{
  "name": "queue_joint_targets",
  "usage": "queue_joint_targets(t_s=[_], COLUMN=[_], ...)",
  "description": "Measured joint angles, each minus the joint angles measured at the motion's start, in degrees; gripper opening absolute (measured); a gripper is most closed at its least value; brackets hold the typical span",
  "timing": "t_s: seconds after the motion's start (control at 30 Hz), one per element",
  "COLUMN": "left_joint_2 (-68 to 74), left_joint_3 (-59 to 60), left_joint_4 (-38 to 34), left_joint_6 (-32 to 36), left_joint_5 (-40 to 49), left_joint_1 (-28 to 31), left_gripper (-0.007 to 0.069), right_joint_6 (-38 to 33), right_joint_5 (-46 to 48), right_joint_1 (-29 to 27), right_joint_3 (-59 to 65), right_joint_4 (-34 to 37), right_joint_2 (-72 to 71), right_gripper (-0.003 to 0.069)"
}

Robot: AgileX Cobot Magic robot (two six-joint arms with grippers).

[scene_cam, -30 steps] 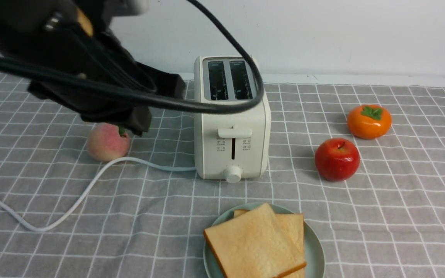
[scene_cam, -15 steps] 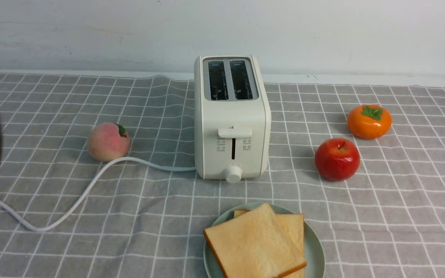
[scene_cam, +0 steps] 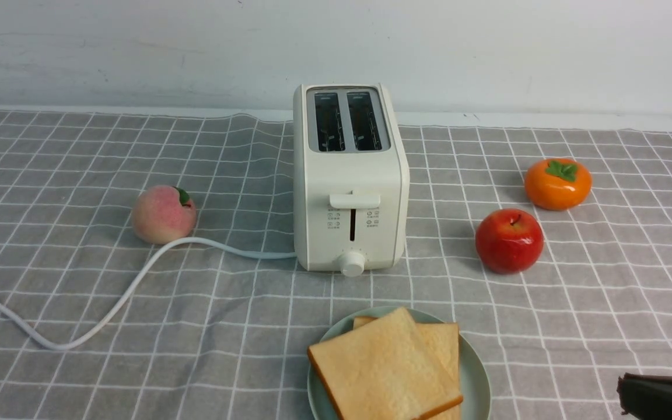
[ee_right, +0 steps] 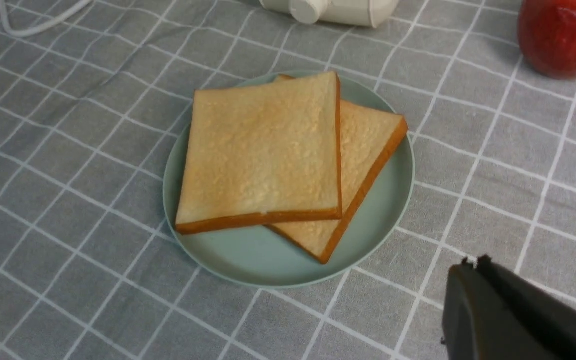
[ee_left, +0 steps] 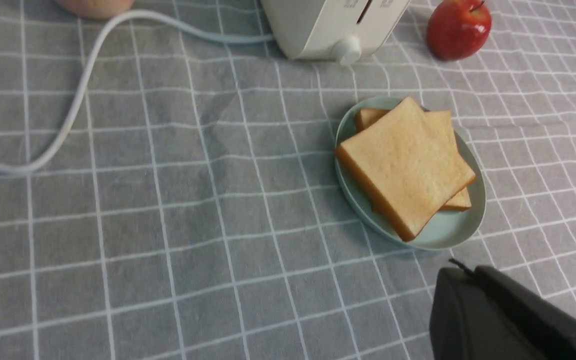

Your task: Take toasted bread from bread machine on grey coffee table place on plate.

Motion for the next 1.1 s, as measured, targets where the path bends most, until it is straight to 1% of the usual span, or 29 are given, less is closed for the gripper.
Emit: queue_joint_targets(t_s=[0.6, 0.67, 0.77, 0.8, 0.83, 0.87, 0.9, 0.93, 1.0, 1.07, 1.1], left_joint_2=[0.0, 0.2, 0.3, 0.3, -0.4, -0.6, -2.5, -3.1, -8.4, -11.6, -14.1], left_joint_3=[0.8, 1.6, 3.7, 3.9, 6.7, 6.7, 10.7, 11.2, 18.3, 21.5, 24.4], left_joint_4=[0.0, 0.9, 2.8, 2.8, 3.4, 3.5, 3.7, 3.7, 3.4, 3.4, 3.4], left_joint_6=[0.3, 0.3, 0.3, 0.3, 0.9, 1.0, 2.4, 2.8, 5.4, 6.6, 7.1], left_joint_5=[-1.0, -3.3, -13.5, -14.3, -20.7, -21.5, -27.7, -28.3, -34.9, -36.9, -37.6], left_joint_1=[0.0, 0.0, 0.0, 0.0, 0.2, 0.3, 1.8, 2.5, 9.4, 14.2, 17.8], left_gripper=[-0.0014, -0.0014, -0.0014, -0.0014, -0.0014, -0.0014, -0.0014, -0.0014, -0.0014, -0.0014, -0.0014], right_joint_6=[-0.4, -0.4, -0.4, -0.4, -0.4, -0.4, -0.4, -0.4, -0.4, -0.4, -0.4], right_joint_5=[0.0, 0.0, 0.0, 0.0, 0.0, 0.0, 0.0, 0.0, 0.0, 0.0, 0.0], right_joint_1=[0.0, 0.0, 0.0, 0.0, 0.0, 0.0, 0.0, 0.0, 0.0, 0.0, 0.0], right_joint_3=[0.0, 0.0, 0.0, 0.0, 0.0, 0.0, 0.0, 0.0, 0.0, 0.0, 0.0], right_joint_4=[0.2, 0.2, 0.2, 0.2, 0.2, 0.2, 0.2, 0.2, 0.2, 0.2, 0.2], right_joint_2=[0.0, 0.0, 0.0, 0.0, 0.0, 0.0, 0.0, 0.0, 0.0, 0.0, 0.0], right_gripper=[-0.0011, -0.0011, -0.0008, -0.0008, -0.0008, -0.0008, -0.0008, -0.0007, -0.0004, -0.0002, -0.0001])
